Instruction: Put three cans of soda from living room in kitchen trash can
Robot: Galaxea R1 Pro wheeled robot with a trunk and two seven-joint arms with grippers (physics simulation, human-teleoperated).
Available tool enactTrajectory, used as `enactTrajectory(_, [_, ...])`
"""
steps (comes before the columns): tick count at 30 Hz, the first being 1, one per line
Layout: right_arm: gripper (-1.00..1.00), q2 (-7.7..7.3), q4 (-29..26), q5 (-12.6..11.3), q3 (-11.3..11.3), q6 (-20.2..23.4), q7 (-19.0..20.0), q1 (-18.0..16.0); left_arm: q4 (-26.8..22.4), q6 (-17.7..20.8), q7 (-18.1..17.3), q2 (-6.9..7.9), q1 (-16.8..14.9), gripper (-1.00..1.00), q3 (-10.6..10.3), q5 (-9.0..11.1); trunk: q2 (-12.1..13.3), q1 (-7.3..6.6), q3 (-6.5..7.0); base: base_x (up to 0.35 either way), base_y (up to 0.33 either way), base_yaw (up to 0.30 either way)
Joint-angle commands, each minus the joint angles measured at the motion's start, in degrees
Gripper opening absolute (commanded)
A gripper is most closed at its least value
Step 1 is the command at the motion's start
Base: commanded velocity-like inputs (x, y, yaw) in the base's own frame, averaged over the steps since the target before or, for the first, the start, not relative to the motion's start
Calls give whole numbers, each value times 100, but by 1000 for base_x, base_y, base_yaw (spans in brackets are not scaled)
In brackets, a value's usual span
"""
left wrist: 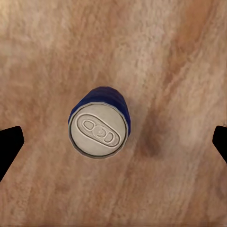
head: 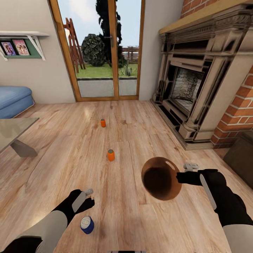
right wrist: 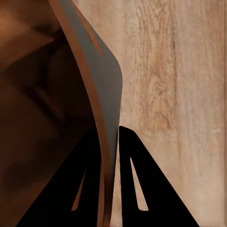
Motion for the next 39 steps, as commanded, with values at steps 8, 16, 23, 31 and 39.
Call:
enactTrajectory(8, [-100, -242, -45, -144, 9, 17, 662, 16, 93, -32, -9, 11, -8, 100, -54, -4, -12, 20, -177, 0, 0, 0])
enactTrajectory(16, [-100, -274, -116, -134, 12, 17, 844, 22, 100, -55, -51, 40, -20, 100, -48, 0, -22, 40, -354, 0, 0, 0])
enactTrajectory(23, [-100, -275, -149, -134, 12, 17, 851, 26, 95, -103, -214, 78, -127, 100, -48, -4, -32, 58, -510, 0, 0, 0])
enactTrajectory(31, [-100, -348, -240, -139, 12, 17, 857, 27, 95, -431, -362, 117, -140, 100, -49, -18, -42, 79, -687, 0, 0, 0])
enactTrajectory(39, [-100, -417, -262, -142, 5, 17, 860, 27, 95, -560, -477, 214, -140, 100, -44, -14, -53, 100, -864, 0, 0, 0])
